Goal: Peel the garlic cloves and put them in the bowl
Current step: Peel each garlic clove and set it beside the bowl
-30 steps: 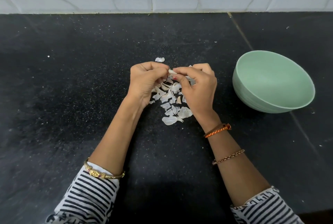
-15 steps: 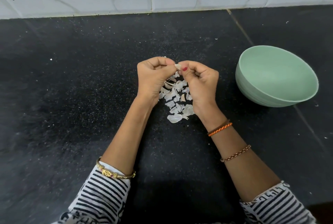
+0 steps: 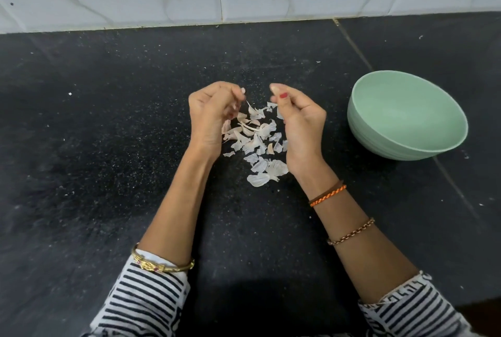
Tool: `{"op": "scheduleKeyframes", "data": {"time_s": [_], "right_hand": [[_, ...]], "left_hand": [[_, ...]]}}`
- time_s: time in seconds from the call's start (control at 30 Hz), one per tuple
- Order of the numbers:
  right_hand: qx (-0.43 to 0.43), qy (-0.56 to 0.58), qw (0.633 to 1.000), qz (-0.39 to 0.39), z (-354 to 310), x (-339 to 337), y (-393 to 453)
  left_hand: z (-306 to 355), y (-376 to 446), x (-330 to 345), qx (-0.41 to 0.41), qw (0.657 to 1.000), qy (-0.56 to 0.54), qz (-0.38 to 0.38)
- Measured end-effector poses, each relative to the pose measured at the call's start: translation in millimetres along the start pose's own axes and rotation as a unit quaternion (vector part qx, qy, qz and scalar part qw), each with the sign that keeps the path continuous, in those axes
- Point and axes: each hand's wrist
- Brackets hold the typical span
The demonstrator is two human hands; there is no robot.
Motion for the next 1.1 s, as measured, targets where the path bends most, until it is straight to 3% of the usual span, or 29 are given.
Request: {"op": "scheduleKeyframes", "data": {"time_s": [0.13,0.43,0.63,0.93,1.1], "right_hand": [[-0.023,-0.018,0.999,-0.042,0.0,-0.3,-2.3],[0.02,-0.009,0.995,-0.096,3.8,-5.2,-1.7],[0.065,0.016,0.99,-0.127,-4.9,-8.9,-0.6],[0.088,0.008,0.992,-0.089,-7.0,-5.8,0.6],[0.077,0.032,0.996,-0.028,-3.9,-2.6,0.9]], "left_hand": [[-4.4,-3.5,1.9,0.023,0.994,0.103,-0.038],[-13.1,-1.6,1.1,0.045,0.99,0.116,-0.069],[-19.3,-0.1,4.3,0.084,0.972,0.201,-0.083],[-26.7,-2.0,12.4,0.151,0.955,0.254,-0.035],[-25.0,-7.5,18.1,0.231,0.919,0.319,-0.026]]}}
Point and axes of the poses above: each hand's wrist, its own y-axis towards the middle knuckle, its own x-axis out of the palm, z = x × y, and after that the axes turned 10 degrees about -z, right-handed
